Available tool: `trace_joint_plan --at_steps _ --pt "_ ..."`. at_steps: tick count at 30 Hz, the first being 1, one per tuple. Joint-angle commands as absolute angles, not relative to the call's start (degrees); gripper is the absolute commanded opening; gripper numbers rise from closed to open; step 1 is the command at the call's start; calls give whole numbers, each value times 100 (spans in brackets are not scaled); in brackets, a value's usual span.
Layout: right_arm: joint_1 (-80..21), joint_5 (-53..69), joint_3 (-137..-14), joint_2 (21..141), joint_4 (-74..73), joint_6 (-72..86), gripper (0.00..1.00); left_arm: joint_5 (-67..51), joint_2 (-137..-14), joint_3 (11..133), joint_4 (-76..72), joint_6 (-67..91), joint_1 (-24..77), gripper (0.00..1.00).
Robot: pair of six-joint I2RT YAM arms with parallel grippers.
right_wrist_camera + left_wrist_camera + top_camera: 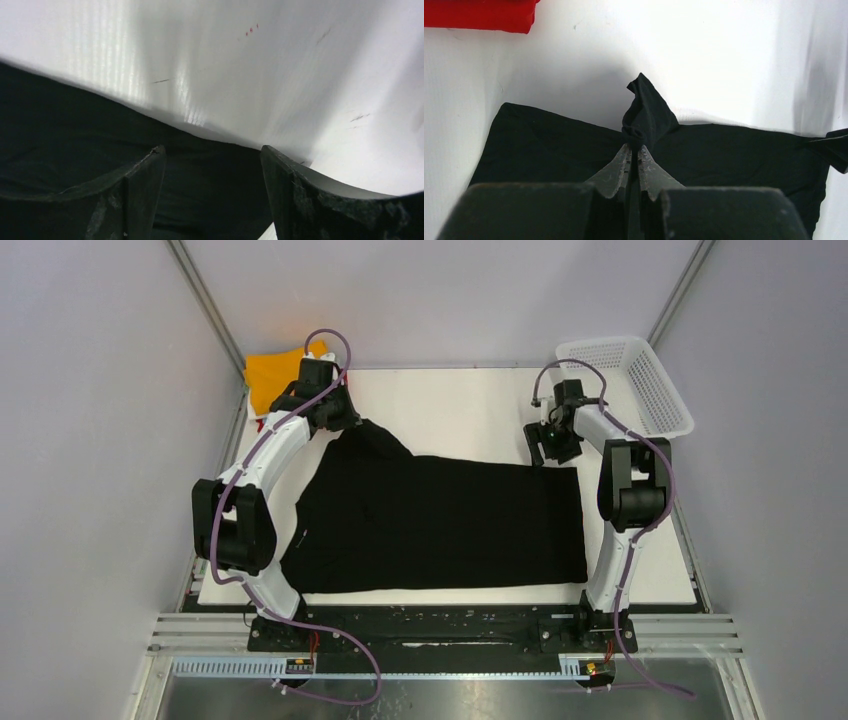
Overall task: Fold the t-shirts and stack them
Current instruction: Grab the side of the flattened tshirt furthest away from the robot with both arms
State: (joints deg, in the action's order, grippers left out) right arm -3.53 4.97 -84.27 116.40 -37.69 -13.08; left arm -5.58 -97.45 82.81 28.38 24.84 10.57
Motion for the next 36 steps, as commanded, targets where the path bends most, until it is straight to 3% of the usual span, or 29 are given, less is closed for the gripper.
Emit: trace_joint_plan --at_steps 1,10,17,26,36 --pt "-343 1116 -9183 11730 -4273 -2307 77 -423 -9466 8238 2655 2356 1061 0" --pt "-99 996 -9331 12018 -5161 -3051 77 -371 -9505 8258 2657 2304 1063 0" --pt "-65 1127 -9569 12198 -5563 -3278 70 -334 -9503 8252 2672 2301 1060 0" --pt "-83 1082 -9425 12323 -5577 -3081 52 -344 -9482 8240 2663 2312 1059 0" --pt "-273 671 -9228 12267 -5231 -2929 20 -377 -9453 8185 2627 2322 1058 0"
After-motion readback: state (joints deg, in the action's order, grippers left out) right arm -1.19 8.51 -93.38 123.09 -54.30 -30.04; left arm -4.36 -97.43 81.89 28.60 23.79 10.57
